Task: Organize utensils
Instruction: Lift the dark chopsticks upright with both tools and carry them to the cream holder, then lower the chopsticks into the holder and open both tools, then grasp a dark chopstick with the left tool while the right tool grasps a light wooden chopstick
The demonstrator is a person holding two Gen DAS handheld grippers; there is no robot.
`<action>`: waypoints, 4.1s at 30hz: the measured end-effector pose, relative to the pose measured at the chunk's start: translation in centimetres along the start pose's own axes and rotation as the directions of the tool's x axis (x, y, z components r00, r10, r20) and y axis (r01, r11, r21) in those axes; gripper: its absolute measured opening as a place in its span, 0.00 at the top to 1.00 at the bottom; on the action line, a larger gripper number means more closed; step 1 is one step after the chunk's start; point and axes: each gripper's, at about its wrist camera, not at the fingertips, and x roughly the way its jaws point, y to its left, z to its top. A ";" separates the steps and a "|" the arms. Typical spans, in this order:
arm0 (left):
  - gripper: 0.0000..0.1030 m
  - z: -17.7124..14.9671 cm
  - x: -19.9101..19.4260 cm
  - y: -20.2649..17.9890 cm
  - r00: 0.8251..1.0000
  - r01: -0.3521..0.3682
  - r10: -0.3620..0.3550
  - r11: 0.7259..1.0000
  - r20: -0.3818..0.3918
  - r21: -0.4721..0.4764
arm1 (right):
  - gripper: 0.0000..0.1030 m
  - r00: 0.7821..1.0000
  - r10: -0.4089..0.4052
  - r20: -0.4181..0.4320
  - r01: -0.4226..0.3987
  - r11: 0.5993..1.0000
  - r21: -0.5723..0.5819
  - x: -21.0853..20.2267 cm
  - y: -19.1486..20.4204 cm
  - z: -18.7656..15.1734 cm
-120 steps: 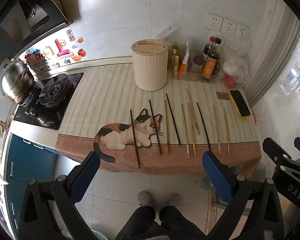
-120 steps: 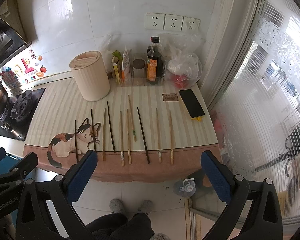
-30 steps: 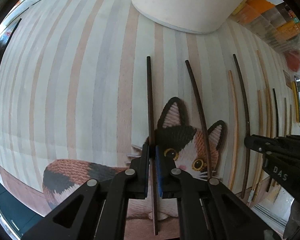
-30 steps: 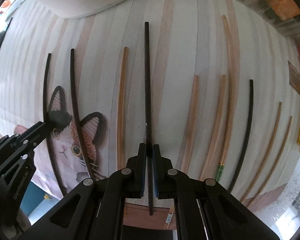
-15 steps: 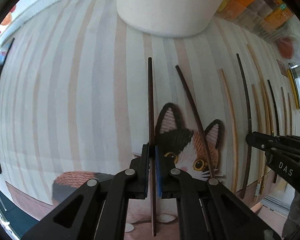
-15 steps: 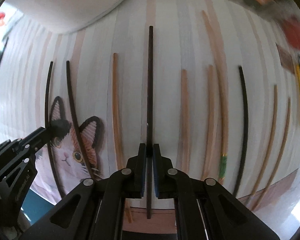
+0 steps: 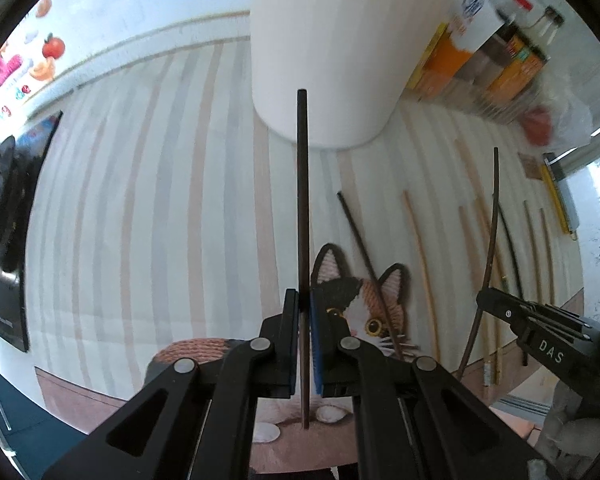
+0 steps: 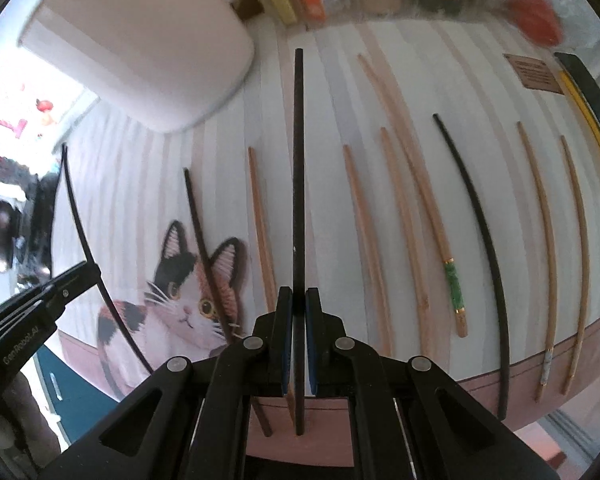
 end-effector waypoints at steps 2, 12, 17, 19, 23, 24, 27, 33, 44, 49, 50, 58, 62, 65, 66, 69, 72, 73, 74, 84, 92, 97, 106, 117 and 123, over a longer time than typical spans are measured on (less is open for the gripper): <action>0.97 -2.0 -1.6 -0.7 0.999 -0.005 0.005 1.000 0.039 0.008 | 0.94 1.000 0.014 0.027 -0.014 1.000 -0.003 -0.5 1.4 0.3; 0.98 -2.6 -11.4 -0.9 0.965 0.043 -0.037 0.999 0.258 -0.018 | 0.94 0.961 0.119 0.251 -0.114 0.993 -0.034 -6.3 7.2 4.4; 0.98 -0.4 -15.6 -2.6 0.924 0.061 -0.048 0.998 0.380 -0.021 | 0.94 0.923 0.190 0.336 -0.169 0.981 -0.091 -11.2 8.9 7.2; 0.98 -0.3 -17.2 -3.0 0.909 0.073 -0.059 0.997 0.412 -0.018 | 0.94 0.899 0.228 0.374 -0.198 0.973 -0.116 -13.7 9.2 7.8; 0.98 1.7 -21.0 -2.9 0.873 0.095 -0.084 0.995 0.480 0.000 | 0.94 0.856 0.276 0.436 -0.226 0.960 -0.163 -19.0 7.6 9.2; 0.98 2.3 -22.0 -2.9 0.863 0.099 -0.090 0.995 0.497 0.008 | 0.94 0.849 0.282 0.447 -0.230 0.959 -0.169 -20.9 5.9 9.3; 0.98 4.3 -24.0 -3.1 0.839 0.085 -0.084 0.996 0.537 0.023 | 0.94 0.819 0.294 0.492 -0.227 0.954 -0.194 -25.0 3.9 11.3; 0.98 9.3 -24.6 -2.7 0.836 0.081 -0.081 0.996 0.543 0.024 | 0.94 0.779 0.290 0.556 -0.200 0.955 -0.217 -27.1 5.4 16.0; 0.98 16.1 -18.6 -1.3 0.907 0.070 -0.066 0.998 0.415 0.003 | 0.94 0.733 0.240 0.637 -0.152 0.970 -0.191 -23.3 8.0 23.3; 0.98 16.8 -16.0 -1.3 0.927 0.084 -0.073 0.996 0.368 -0.015 | 0.94 0.722 0.220 0.656 -0.122 0.974 -0.193 -20.8 9.0 24.5; 0.98 16.8 -15.6 -1.3 0.929 0.084 -0.073 0.996 0.362 -0.016 | 0.94 0.725 0.220 0.653 -0.121 0.973 -0.194 -20.2 9.2 24.8; 0.98 16.5 -12.4 -1.5 0.953 0.095 -0.082 0.995 0.291 -0.029 | 0.94 0.737 0.212 0.642 -0.075 0.969 -0.234 -17.6 9.9 23.8; 0.97 16.2 -11.5 -1.7 0.959 0.100 -0.088 0.995 0.269 -0.028 | 0.94 0.748 0.220 0.626 -0.065 0.963 -0.261 -17.0 9.9 23.1; 0.97 16.0 -11.2 -1.8 0.962 0.122 -0.110 0.992 0.248 -0.033 | 0.94 0.768 0.224 0.601 -0.057 0.957 -0.284 -16.1 10.4 22.7; 0.97 15.9 -11.3 -1.9 0.963 0.127 -0.114 0.991 0.243 -0.038 | 0.94 0.775 0.226 0.591 -0.058 0.955 -0.290 -15.9 10.3 22.7; 0.91 15.5 -12.0 -2.3 0.958 0.139 -0.127 0.990 0.255 -0.030 | 0.91 0.791 0.238 0.564 -0.083 0.954 -0.287 -15.8 9.6 21.8; 0.64 15.0 -13.1 -2.2 0.949 0.170 -0.153 0.985 0.276 -0.039 | 0.50 0.803 0.255 0.540 -0.122 0.955 -0.270 -16.1 8.9 21.0; 0.45 14.8 -13.4 -2.0 0.946 0.168 -0.149 0.985 0.288 -0.042 | 0.40 0.805 0.259 0.534 -0.131 0.955 -0.266 -16.4 8.5 20.7; 0.31 14.5 -14.0 -1.8 0.941 0.156 -0.133 0.986 0.311 -0.050 | 0.40 0.798 0.257 0.545 -0.128 0.956 -0.263 -16.9 8.1 20.3; 0.00 8.4 -17.2 -0.7 0.860 -0.039 0.107 0.989 0.500 -0.144 | 0.00 0.736 0.144 0.661 -0.033 0.984 -0.177 -22.2 3.7 13.6; 0.00 4.0 -12.9 -1.0 0.903 -0.062 0.127 0.984 0.410 -0.168 | 0.00 0.752 0.076 0.654 -0.001 0.993 -0.115 -23.3 0.6 8.0; 0.00 0.7 -6.7 -3.0 0.953 -0.096 0.126 0.988 0.275 -0.118 | 0.00 0.850 -0.026 0.527 0.076 0.994 -0.074 -18.8 -2.0 4.9; 0.06 -3.9 7.3 -6.5 0.995 -0.039 0.030 0.995 -0.093 -0.092 | 0.48 0.979 -0.003 0.206 0.018 0.997 -0.069 -8.1 -5.9 1.7; 0.81 -5.7 11.6 -9.3 0.988 -0.084 0.088 0.996 -0.128 0.037 | 0.68 0.993 0.042 0.111 -0.032 0.996 -0.087 -3.9 -6.0 -0.3; 0.97 -5.2 11.2 -5.6 0.989 -0.061 0.059 0.998 -0.134 -0.006 | 0.68 0.997 0.073 0.026 -0.069 0.989 -0.127 -1.9 -3.9 1.1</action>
